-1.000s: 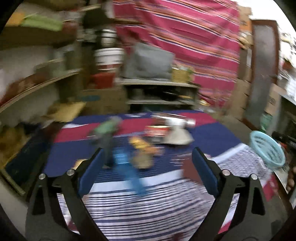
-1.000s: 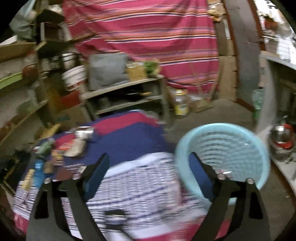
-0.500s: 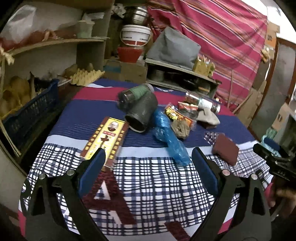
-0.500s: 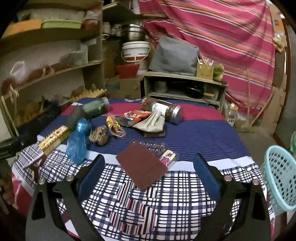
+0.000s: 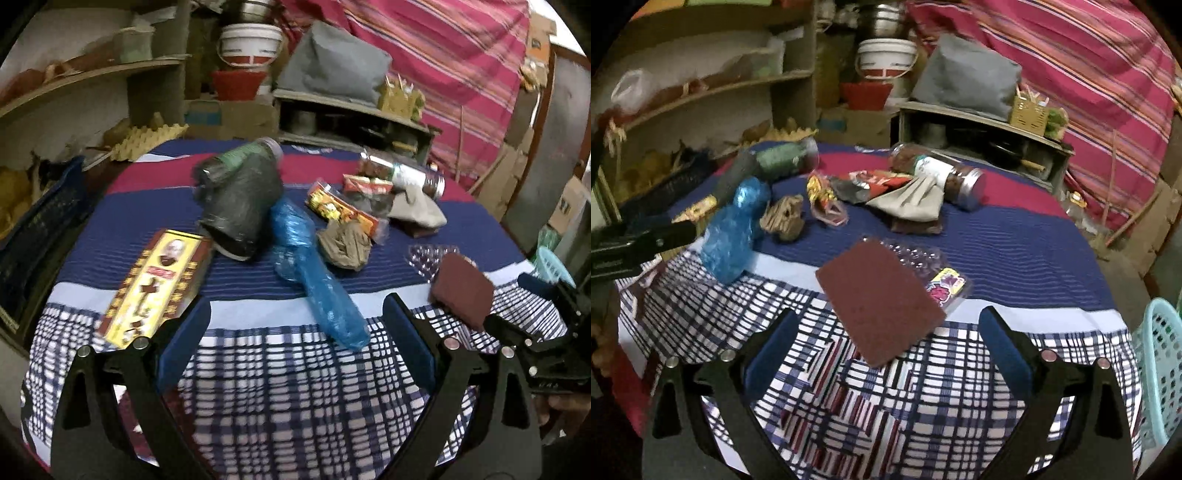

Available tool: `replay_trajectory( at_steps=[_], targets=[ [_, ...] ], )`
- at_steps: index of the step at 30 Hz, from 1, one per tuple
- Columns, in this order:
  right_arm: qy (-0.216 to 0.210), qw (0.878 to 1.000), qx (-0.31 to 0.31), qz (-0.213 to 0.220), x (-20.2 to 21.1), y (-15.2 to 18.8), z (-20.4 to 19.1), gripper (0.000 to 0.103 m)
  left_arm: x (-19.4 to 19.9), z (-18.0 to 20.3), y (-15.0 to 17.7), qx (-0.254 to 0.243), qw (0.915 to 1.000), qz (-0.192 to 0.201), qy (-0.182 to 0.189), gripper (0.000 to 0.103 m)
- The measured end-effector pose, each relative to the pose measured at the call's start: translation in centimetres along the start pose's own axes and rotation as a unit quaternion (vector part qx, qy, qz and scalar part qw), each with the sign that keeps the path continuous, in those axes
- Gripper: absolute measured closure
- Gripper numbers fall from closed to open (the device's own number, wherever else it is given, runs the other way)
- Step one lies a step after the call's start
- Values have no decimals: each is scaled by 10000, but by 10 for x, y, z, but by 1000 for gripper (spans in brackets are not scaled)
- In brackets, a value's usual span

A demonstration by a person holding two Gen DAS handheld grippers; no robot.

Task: Collect trash
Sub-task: 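Grasp the blue plastic bag with the left tool while the right tool grasps the brown scouring pad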

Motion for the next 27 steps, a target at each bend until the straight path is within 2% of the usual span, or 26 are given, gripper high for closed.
replay_trajectory(
  at_steps=[6,8,10,12,14,16,18,21,27],
  targets=[
    [288,9978,341,-496,-30,7,1,7,-28,9,12,-19,9989,-461,83,12],
    [380,9966,321,-662,-37,11,5,8,-37,8,17,80,9979,-623,144,16],
    [305,9970,201,-679,-39,10,9,12,-45,7,21,161,9967,-770,217,30],
    [164,9975,49,-681,-39,9,11,31,-46,5,22,219,9963,-774,285,38],
    [17,9975,-138,-688,-39,10,14,32,-44,9,21,212,9962,-729,437,51],
    [-102,9973,-293,-671,-38,10,16,32,-43,16,22,149,9952,-744,621,80],
    [-179,9972,-476,-542,-31,5,18,32,-41,22,23,61,9945,-744,741,90],
    [-315,9958,-747,-419,-23,3,22,32,-35,26,22,-7,9944,-675,808,96],
    [-334,9945,-974,-186,-4,0,27,32,-18,31,18,120,9937,-457,1012,98]
  ],
)
Point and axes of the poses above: each gripper's, at about its wrist camera, not at the fingertips, and x roughly against the way its jaws point, z to its right, y to its underside, the point moved 10 cm from there along -x, roughly the way its jaws point
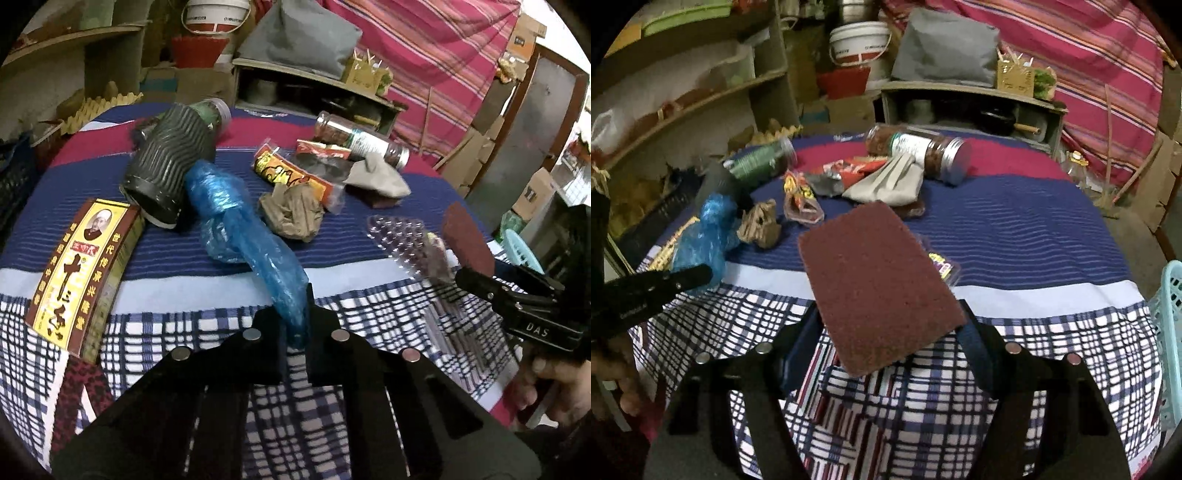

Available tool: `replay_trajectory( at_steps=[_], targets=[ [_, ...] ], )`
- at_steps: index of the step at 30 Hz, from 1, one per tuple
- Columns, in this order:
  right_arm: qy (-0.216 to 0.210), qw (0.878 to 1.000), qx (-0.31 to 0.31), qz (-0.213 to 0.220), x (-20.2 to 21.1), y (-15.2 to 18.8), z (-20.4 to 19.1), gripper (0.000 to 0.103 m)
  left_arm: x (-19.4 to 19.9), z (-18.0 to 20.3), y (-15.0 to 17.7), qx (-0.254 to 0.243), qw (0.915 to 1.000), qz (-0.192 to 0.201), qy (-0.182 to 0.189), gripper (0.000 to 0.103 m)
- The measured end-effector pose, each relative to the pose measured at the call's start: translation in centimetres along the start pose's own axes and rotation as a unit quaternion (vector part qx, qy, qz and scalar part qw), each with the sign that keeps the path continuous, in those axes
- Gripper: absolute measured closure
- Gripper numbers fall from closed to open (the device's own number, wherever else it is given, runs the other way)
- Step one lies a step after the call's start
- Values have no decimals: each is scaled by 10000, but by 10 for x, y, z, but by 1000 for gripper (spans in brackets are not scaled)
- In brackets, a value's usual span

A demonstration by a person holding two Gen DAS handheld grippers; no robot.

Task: Collect trash
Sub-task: 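Lift the blue bag with the left tool while the right tool lifts the brown pad toward the basket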

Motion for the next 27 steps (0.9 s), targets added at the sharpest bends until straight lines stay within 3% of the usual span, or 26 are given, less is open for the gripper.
replay_trajectory(
  at_steps=[5,12,17,27],
  targets=[
    [80,10000,40,38,5,3,1,32,14,6,1,94,9996,190,208,100],
    [7,9990,-199,395,27,-7,9,32,56,28,-17,-430,9952,859,199,100],
    [18,9964,-243,810,56,-13,10,32,97,41,-28,-947,9863,1350,-25,100],
    [-11,9919,-114,1266,113,-4,-9,32,148,25,13,-900,9824,1552,-512,100]
  ],
)
Point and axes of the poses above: each gripper's, at about its wrist camera, not at the fingertips, and x roughly against the way its jaws point, z to its right, y to its underside, the point moved 10 cm from there along -x, roughly the way its jaws point
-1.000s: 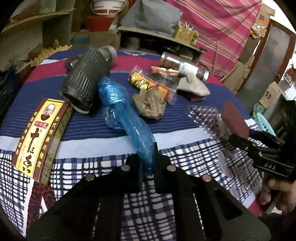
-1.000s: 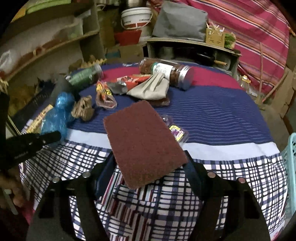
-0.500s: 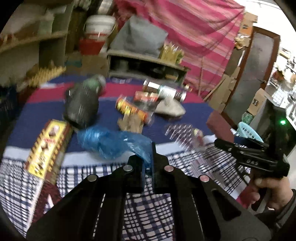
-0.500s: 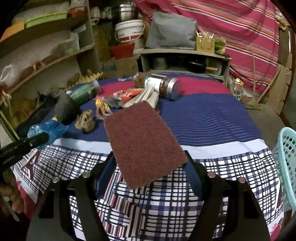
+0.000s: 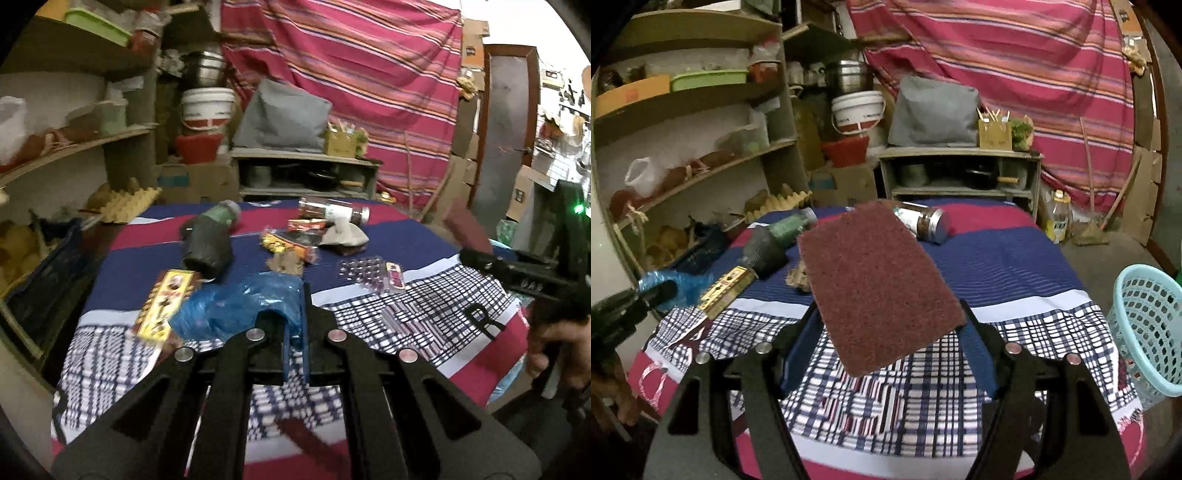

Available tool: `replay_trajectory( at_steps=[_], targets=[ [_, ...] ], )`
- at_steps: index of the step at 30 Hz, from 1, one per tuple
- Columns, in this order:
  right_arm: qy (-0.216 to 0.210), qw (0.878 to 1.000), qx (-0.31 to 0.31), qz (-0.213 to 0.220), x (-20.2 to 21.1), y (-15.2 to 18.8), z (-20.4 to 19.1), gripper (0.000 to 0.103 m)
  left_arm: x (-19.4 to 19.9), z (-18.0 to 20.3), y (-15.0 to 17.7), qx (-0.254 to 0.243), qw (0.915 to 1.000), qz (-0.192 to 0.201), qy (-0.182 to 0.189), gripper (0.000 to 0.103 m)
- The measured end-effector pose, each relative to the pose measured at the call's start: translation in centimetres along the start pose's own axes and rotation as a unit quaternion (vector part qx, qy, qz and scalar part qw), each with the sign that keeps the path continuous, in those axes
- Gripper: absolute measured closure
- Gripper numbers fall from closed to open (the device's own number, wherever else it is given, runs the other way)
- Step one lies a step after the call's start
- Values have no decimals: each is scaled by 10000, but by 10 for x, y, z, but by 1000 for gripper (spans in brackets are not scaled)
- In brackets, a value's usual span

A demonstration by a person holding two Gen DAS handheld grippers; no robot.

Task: Collect trash
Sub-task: 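Lift the blue bag with the left tool while the right tool lifts the brown pad toward the basket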

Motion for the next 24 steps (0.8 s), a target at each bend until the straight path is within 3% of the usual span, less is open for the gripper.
replay_trajectory(
  at_steps=[5,12,24],
  targets=[
    [-14,9998,0,175,32,-4,-1,32,30,16,-4,-102,9993,343,-111,100],
    [49,9995,-8,297,71,-7,14,32,51,73,-18,-209,9975,644,182,100],
    [548,9971,-278,450,99,-21,102,32,16,159,-50,-447,9956,666,487,100]
  ],
)
Point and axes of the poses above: each gripper's, at about its wrist camera, not at the fingertips, and x roughly against the way its jaws point, z to its right, y to its underside, the point moved 10 cm from there along -x, roughly the way its jaws point
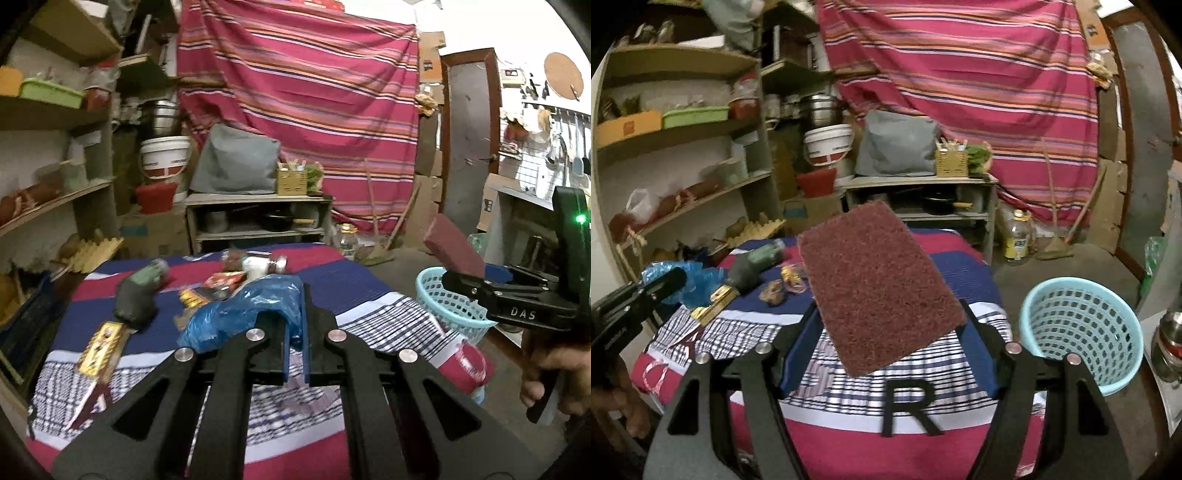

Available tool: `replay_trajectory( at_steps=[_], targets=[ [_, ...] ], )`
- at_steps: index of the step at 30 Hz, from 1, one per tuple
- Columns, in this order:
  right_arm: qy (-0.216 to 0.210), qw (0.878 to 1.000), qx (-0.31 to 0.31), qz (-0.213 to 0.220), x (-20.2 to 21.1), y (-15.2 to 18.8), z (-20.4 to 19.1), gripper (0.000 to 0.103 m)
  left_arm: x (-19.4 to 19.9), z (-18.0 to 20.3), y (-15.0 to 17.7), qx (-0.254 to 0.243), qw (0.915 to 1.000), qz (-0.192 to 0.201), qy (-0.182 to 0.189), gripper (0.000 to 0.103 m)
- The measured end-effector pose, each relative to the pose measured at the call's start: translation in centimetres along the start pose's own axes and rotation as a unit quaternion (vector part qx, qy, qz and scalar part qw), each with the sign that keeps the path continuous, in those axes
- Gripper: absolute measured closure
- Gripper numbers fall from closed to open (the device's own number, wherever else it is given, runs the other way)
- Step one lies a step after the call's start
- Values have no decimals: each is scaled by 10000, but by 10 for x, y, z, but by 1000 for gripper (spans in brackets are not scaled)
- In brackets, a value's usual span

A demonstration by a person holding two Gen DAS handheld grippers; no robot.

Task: Collect trash
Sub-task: 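Carry the blue bag and brown pad over the light blue basket and open both tools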

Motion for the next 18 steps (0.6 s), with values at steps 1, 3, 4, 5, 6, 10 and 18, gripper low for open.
replay_trajectory(
  at_steps=[1,3,4,5,6,10,18],
  targets=[
    [54,10000,-5,18,1,-2,8,32,-5,7,-4,-22,10000,32,18,100],
    [205,9998,-30,46,3,-8,32,32,-18,26,-10,-57,9999,37,123,100],
    [275,9996,-25,53,4,-9,43,32,-23,35,-13,-31,9998,60,176,100],
    [358,9993,-23,54,5,-10,55,32,-30,45,-16,2,9998,36,206,100],
    [440,9990,-27,44,5,-11,68,32,-37,53,-18,18,9997,11,251,100],
    [691,9973,-237,13,7,-13,121,32,-65,99,-29,160,9973,40,717,100],
    [1315,9892,-646,80,30,-24,226,32,-101,214,-52,-121,9827,217,1834,100]
  ],
)
Point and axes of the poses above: each gripper's, at about its wrist camera, not at the fingertips, and x roughly against the way its jaws point, z to its right, y to its underside, the point moved 10 cm from there along -x, roughly the way its jaws point
